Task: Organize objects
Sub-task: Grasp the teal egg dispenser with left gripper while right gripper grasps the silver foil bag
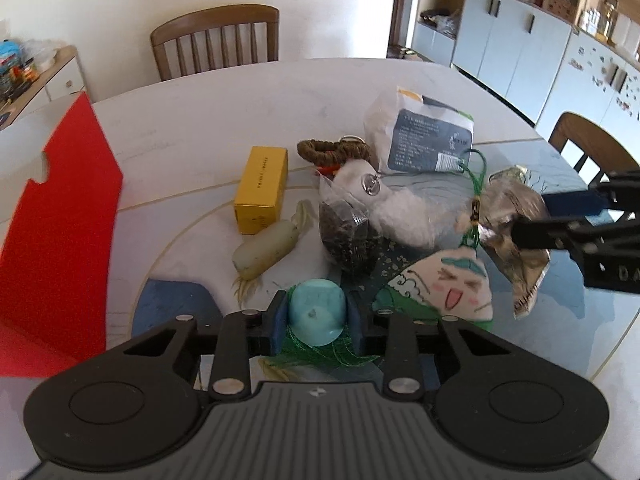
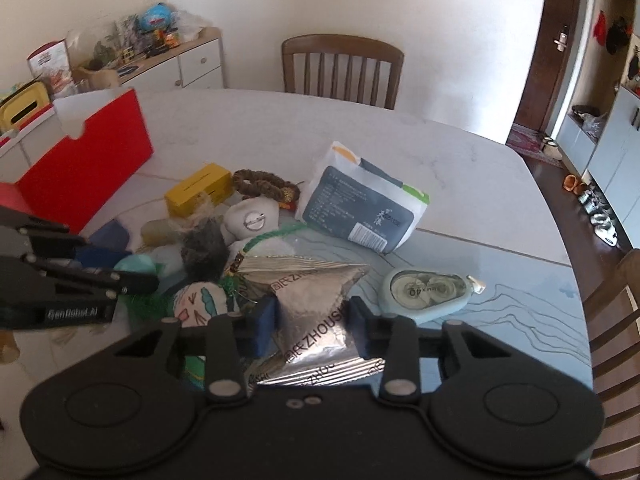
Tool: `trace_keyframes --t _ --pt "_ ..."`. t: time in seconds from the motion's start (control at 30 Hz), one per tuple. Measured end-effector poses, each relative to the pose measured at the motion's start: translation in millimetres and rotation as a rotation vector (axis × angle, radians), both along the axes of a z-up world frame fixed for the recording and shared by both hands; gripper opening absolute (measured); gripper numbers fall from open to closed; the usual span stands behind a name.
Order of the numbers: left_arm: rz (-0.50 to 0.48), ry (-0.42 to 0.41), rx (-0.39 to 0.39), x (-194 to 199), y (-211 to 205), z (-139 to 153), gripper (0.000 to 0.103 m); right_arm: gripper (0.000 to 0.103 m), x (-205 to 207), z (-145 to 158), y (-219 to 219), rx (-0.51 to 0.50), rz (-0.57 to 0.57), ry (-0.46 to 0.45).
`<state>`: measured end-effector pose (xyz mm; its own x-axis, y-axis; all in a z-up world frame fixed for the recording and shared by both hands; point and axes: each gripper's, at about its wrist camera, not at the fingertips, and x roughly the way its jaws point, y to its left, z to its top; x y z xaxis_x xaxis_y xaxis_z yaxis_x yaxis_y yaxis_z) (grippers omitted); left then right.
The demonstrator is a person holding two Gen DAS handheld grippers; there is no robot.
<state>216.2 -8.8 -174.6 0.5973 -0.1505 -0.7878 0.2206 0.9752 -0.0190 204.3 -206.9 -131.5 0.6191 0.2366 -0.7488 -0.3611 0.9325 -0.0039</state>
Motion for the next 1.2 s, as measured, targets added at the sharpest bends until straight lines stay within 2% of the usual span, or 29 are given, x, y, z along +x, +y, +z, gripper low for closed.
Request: trace_keyframes --t 0.1,0.4,0.6,0.73,0.8,0.9,1.07,1.2 --pt "0.016 -0.009 -0.009 -8 4 7 0.03 0.038 -9 6 -3 -0.023 0.001 -0.013" --pt "0.068 -0.03 -0.056 -31 20 31 0.03 0.038 -35 18 -8 -0.206 -0.002 -0.142" --pt "0.074 -0.044 -0.104 -38 39 42 0.03 0.037 -45 7 -10 -0.329 -0.01 -0.097" --pt "0.049 -0.045 -0.119 -40 50 43 0.03 0.037 -49 -6 -17 -0.34 -0.086 -0.03" --pt "0.035 -0.043 -0.118 -40 54 43 0.03 0.037 -53 -12 -19 -0.324 -0.123 0.013" --pt "0.008 -0.028 -0.135 -41 61 43 0.03 0.037 -60 -12 -20 -0.247 -0.16 0.058" --pt "-0.056 -0.043 -0.141 -47 71 48 0.03 0.038 -69 11 -4 -0.102 -0.193 0.049" --pt "-0.086 -0.049 -0.149 -48 79 49 0.03 0.038 -69 25 25 0.0 -0.157 0.037"
